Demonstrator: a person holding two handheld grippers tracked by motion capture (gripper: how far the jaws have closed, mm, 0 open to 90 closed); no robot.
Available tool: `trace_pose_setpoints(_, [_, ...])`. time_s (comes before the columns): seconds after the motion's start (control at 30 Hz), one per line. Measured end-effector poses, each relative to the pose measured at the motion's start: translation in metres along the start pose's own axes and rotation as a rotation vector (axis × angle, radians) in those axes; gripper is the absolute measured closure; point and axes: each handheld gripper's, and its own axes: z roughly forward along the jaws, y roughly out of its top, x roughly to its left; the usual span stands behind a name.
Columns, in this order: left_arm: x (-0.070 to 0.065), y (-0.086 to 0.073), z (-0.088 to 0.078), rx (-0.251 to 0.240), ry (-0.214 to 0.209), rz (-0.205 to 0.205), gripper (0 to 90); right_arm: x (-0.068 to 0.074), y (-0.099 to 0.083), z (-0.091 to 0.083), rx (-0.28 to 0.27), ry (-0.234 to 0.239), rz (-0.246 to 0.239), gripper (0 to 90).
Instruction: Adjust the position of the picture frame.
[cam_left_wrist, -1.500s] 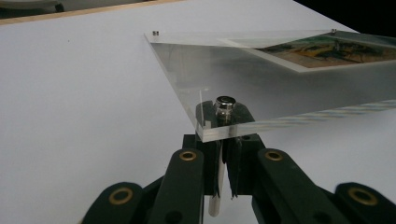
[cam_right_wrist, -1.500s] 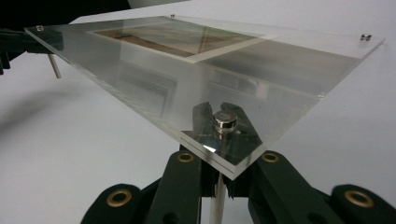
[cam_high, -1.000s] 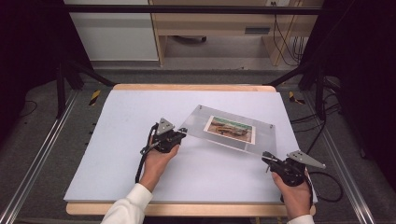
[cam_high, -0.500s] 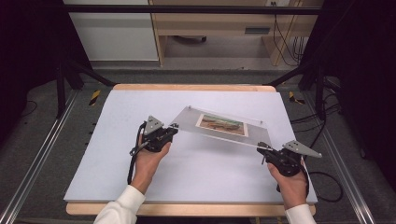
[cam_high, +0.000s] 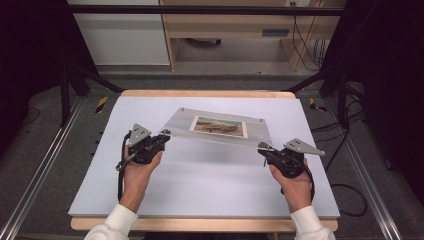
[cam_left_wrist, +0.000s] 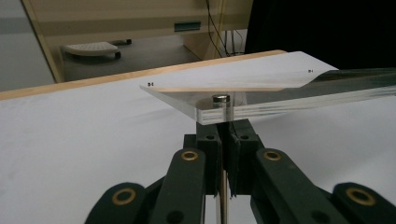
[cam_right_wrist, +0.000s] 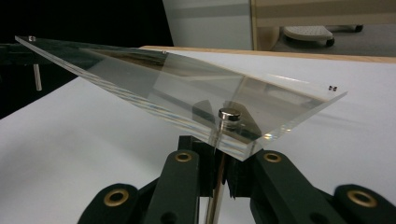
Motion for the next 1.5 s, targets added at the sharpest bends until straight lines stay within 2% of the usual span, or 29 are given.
trace_pose_setpoints(0.37, [0.014, 0.002, -0.026, -0.017, 0.05, 0.005, 84.6, 0.017, 0.009, 0.022, -0.007, 0.046, -0.011, 83.6])
trace_pose_setpoints(0.7, [0.02, -0.006, -0.04, -0.027, 0.065, -0.011, 84.4, 0.025, 0.011, 0.031, 0.008, 0.065, -0.02, 83.7])
trace_pose_setpoints(1.1, [0.024, -0.025, -0.051, -0.027, 0.071, -0.046, 84.4, 0.033, 0.006, 0.038, 0.033, 0.076, -0.02, 83.8])
trace_pose_setpoints(1.23, [0.023, -0.03, -0.053, -0.029, 0.07, -0.043, 84.2, 0.036, 0.005, 0.037, 0.035, 0.08, -0.027, 83.9])
trace_pose_setpoints(1.5, [0.018, -0.035, -0.045, -0.018, 0.06, -0.042, 84.0, 0.03, 0.0, 0.034, 0.045, 0.067, -0.021, 83.9])
